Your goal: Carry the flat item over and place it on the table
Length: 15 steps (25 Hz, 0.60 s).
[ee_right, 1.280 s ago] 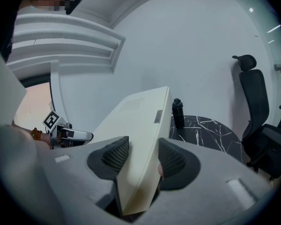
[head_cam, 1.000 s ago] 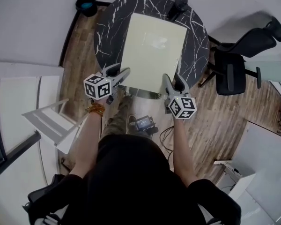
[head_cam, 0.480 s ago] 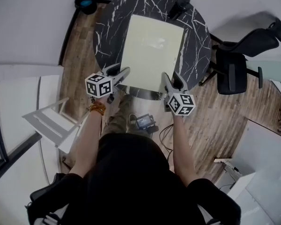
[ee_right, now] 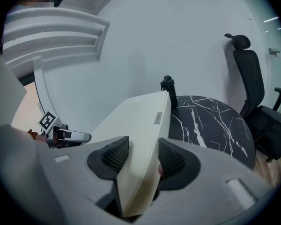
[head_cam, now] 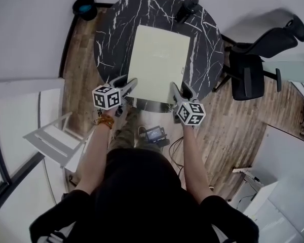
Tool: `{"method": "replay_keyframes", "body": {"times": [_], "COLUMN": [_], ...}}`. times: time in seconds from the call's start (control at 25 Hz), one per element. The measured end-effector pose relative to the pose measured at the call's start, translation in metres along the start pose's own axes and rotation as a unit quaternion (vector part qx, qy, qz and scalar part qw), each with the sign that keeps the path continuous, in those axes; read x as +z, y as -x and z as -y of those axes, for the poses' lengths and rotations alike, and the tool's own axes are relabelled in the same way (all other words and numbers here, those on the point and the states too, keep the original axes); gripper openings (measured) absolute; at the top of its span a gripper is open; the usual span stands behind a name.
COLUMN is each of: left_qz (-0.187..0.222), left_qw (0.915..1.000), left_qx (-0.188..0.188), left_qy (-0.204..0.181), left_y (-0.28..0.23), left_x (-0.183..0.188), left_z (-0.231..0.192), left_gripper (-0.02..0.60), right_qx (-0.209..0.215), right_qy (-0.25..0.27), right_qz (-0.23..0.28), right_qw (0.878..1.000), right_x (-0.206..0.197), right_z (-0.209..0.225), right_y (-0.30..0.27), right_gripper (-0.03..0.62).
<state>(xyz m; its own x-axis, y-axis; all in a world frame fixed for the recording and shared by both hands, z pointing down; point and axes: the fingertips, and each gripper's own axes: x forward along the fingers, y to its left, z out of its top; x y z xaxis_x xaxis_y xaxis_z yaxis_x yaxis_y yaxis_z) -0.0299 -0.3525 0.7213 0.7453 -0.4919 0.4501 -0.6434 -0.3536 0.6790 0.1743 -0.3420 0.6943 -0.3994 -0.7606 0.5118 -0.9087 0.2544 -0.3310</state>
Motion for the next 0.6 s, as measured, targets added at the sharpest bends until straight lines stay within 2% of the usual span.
{"method": "replay_keyframes", "body": {"times": [0.6], "left_qz": [-0.029], "left_qw": [0.9993], "left_qx": [0.009], "left_qy": [0.021], "left_y": [-0.022], "left_x": [-0.016], "left_z": [-0.033], "left_gripper": [0.202], "right_qx": [-0.011], "right_qy": [-0.026], "right_qz": [-0.016], "right_qw": [0.999], "right_x": [-0.027], "right_z": [0.015], "right_y": [-0.030], "right_gripper": [0.195]}}
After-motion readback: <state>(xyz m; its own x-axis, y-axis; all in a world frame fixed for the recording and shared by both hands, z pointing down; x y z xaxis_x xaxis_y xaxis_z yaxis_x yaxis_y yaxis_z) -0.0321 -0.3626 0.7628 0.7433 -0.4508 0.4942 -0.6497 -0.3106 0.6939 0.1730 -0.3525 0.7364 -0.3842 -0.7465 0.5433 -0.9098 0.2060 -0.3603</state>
